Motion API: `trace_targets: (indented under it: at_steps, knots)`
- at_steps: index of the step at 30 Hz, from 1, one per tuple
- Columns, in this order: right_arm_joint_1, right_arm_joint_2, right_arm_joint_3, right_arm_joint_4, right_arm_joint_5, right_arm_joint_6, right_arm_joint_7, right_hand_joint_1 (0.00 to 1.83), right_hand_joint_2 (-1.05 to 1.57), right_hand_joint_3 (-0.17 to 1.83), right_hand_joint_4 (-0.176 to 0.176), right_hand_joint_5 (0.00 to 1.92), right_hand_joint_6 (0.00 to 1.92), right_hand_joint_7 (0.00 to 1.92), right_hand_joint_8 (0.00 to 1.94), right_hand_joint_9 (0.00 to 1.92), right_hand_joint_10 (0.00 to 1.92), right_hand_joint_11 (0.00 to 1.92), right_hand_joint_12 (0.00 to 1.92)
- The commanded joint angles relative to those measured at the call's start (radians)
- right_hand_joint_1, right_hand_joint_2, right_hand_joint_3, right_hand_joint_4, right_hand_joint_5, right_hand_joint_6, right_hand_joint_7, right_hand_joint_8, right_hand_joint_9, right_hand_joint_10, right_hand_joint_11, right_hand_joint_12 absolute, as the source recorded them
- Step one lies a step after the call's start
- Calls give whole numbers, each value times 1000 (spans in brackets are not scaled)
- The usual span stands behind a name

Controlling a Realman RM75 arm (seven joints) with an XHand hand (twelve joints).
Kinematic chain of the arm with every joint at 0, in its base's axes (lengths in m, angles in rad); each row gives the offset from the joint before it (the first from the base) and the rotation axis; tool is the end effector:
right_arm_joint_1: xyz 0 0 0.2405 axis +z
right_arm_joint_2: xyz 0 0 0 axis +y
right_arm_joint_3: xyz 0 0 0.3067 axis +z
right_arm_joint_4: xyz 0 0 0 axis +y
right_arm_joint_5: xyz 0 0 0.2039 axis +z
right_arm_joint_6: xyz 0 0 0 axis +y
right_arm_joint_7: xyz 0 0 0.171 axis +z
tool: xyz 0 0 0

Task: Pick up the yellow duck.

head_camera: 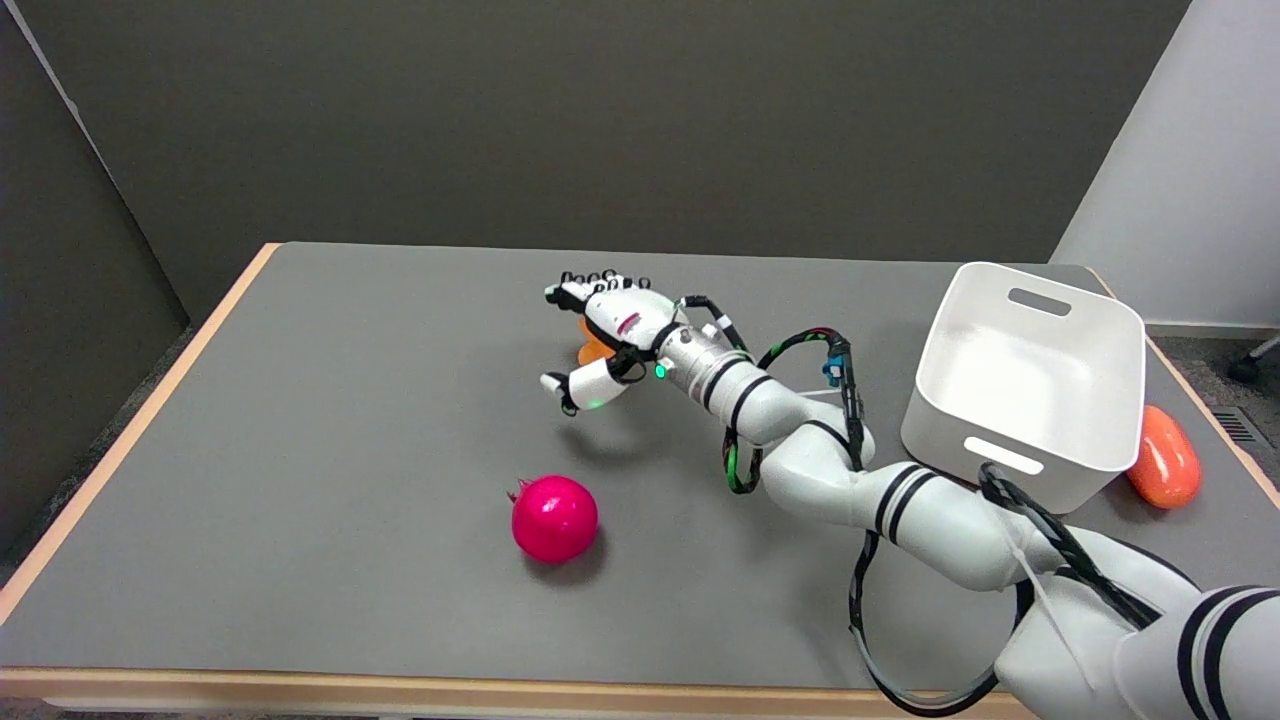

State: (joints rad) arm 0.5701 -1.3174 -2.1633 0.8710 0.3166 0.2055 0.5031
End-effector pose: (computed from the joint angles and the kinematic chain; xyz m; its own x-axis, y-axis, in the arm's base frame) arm -0.3183 -0.5122 0.2146 0.9501 -0.1592 0.2684 -0.3031 -0.2655 0.9152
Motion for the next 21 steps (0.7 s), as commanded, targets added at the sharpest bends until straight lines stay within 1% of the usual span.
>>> trace_targets:
  at_steps: [1, 6, 11, 17, 21]
  knots:
    - [-23, -22, 34, -26, 0, -46, -43, 549, 600, 948, -81, 122, 413, 225, 454, 130, 753, -1, 1064]
    - [-12, 0, 60, 43, -10, -24, -45, 556, 598, 948, -76, 128, 416, 223, 452, 131, 753, -1, 1062]
    - [-5, 14, 65, 71, -10, -16, -53, 562, 598, 948, -74, 132, 418, 224, 449, 133, 754, -1, 1061]
    - [-26, 35, 89, 139, -10, 22, -53, 566, 599, 947, -71, 139, 420, 230, 448, 139, 757, -1, 1069]
    - [-45, 54, 106, 172, -10, 18, -53, 563, 603, 948, -69, 146, 421, 240, 450, 147, 762, -1, 1083]
